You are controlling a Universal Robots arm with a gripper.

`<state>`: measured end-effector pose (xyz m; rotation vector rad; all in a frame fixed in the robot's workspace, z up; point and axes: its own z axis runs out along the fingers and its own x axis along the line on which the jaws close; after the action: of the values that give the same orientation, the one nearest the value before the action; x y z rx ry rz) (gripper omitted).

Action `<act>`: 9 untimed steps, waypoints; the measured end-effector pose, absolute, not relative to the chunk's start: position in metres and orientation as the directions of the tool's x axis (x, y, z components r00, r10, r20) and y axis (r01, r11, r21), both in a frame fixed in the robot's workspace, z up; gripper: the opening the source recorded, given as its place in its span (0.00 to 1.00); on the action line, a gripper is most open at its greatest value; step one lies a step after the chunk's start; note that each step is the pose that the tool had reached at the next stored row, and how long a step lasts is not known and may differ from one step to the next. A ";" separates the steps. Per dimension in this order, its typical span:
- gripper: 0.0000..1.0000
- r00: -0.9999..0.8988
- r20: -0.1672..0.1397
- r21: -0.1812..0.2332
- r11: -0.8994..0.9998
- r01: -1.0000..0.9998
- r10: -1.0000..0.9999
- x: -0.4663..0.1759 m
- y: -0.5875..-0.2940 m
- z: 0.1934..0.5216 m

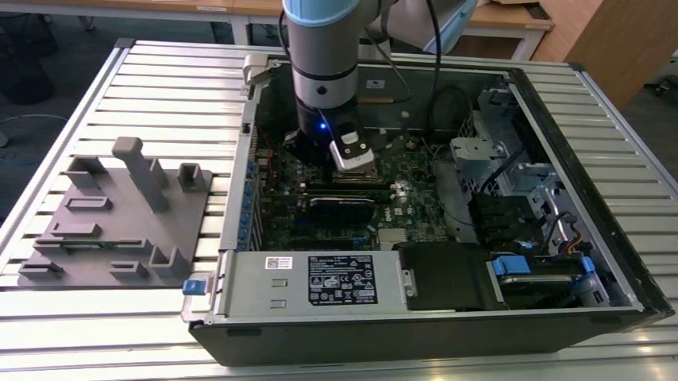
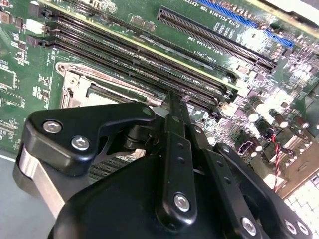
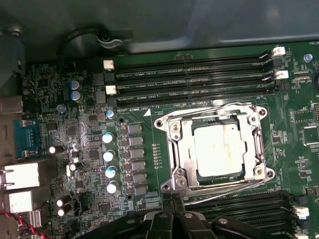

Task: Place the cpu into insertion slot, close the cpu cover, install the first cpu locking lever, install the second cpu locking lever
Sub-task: 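Install the second cpu locking lever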

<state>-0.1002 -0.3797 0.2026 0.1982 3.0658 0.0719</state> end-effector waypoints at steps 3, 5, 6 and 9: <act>0.11 -0.989 -0.062 0.076 0.989 0.127 0.132 -0.101 -0.381 0.202; 0.11 -0.989 -0.060 0.088 0.988 0.127 0.133 -0.101 -0.382 0.202; 0.11 -0.989 -0.060 0.091 0.988 0.127 0.133 -0.101 -0.382 0.201; 0.11 -0.989 -0.059 0.095 0.987 0.127 0.133 -0.102 -0.384 0.199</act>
<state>-0.1017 -0.3835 0.1987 0.2008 3.0662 0.1407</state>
